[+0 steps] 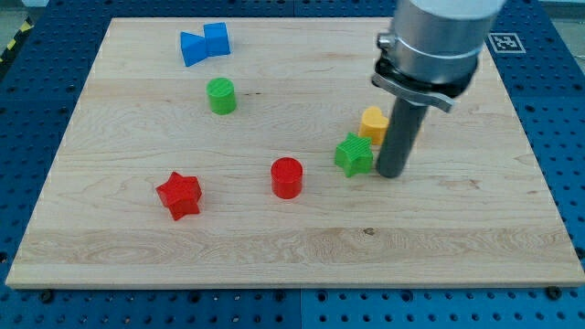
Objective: Slide the green star to the bottom of the green circle
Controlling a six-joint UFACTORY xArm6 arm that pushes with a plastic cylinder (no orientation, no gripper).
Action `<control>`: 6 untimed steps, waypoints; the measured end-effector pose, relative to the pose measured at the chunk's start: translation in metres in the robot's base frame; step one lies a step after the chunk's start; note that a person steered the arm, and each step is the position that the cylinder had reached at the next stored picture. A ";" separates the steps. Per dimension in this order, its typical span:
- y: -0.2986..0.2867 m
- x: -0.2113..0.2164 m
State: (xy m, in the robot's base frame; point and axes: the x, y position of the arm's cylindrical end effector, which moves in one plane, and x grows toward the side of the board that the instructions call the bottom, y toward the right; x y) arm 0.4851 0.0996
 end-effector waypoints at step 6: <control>-0.115 -0.022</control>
State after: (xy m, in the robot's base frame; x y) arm 0.4635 -0.0158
